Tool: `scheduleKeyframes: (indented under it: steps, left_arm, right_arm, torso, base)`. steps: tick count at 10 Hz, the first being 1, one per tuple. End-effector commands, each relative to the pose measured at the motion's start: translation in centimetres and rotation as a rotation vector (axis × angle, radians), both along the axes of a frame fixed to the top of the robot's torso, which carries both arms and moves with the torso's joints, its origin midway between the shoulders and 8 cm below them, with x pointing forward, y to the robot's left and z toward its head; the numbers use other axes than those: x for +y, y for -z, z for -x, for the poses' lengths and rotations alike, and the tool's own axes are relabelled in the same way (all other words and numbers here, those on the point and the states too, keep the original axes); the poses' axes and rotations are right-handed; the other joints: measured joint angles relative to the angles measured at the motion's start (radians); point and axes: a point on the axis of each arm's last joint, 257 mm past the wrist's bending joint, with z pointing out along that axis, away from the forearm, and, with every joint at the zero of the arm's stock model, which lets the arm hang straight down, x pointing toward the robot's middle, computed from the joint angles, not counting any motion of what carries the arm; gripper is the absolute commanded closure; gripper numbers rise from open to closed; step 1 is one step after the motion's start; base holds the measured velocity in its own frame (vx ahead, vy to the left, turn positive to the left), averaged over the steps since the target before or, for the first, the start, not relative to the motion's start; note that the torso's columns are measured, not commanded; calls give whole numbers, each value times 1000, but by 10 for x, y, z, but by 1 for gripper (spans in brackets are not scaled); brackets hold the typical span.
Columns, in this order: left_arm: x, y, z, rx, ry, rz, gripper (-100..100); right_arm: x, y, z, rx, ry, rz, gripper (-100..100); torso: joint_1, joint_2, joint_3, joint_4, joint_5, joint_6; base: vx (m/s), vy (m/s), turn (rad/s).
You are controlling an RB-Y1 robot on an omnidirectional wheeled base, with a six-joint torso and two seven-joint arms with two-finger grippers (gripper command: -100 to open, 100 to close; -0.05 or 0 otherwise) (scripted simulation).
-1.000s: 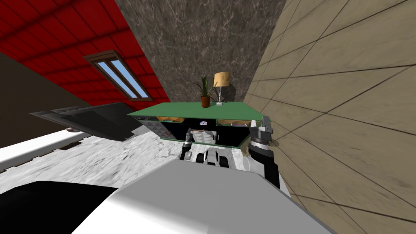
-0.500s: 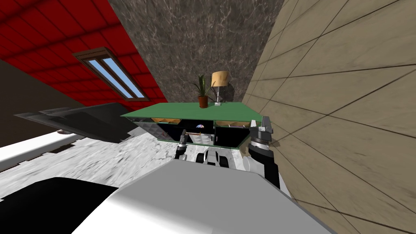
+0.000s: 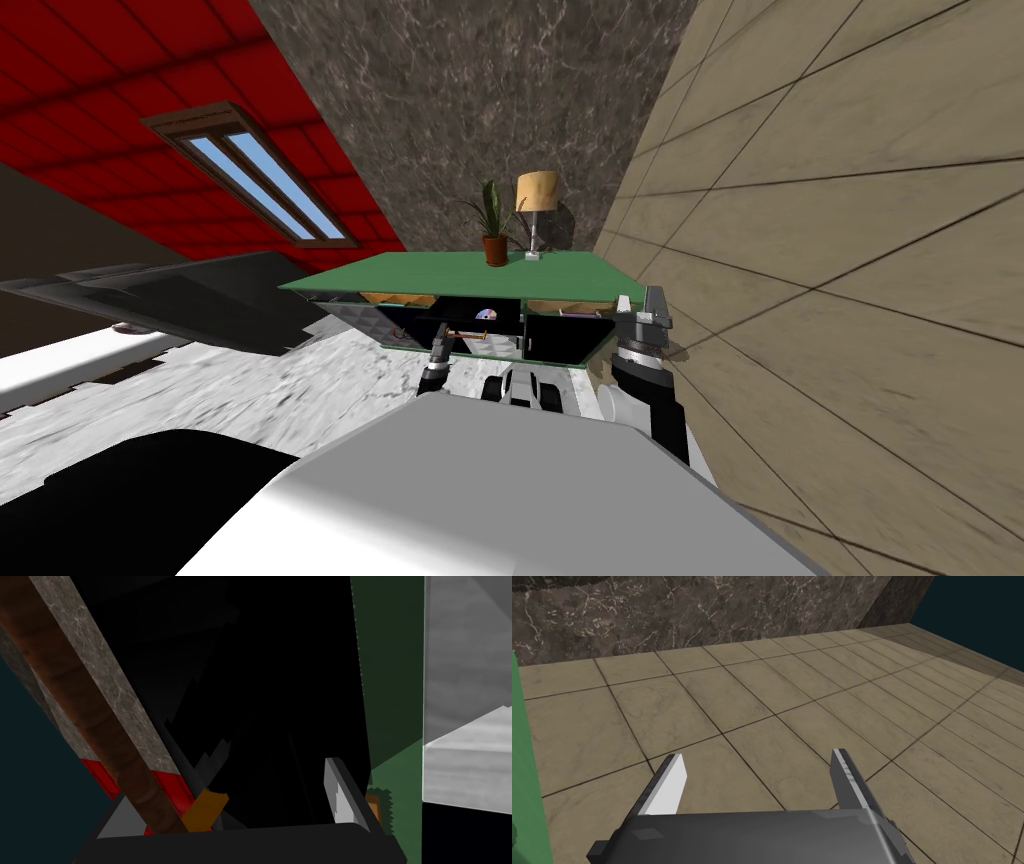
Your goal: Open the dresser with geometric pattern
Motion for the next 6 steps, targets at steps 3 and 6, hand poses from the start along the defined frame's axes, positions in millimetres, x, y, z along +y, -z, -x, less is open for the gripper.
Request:
scheduleKeyframes:
  steps: [3, 6]
  left_arm:
    - [31, -22, 41, 7, 12, 14, -100]
    - [31, -14, 42, 32, 4, 19, -100]
  right_arm:
    - [0, 0, 0, 0, 0, 0, 0]
    - [0, 0, 0, 0, 0, 0, 0]
  torso:
    - [-7, 2, 0, 4, -5, 3]
    - [-13, 7, 2, 6, -8, 5]
  base:
    - [88, -85, -14]
    - [34, -12, 1]
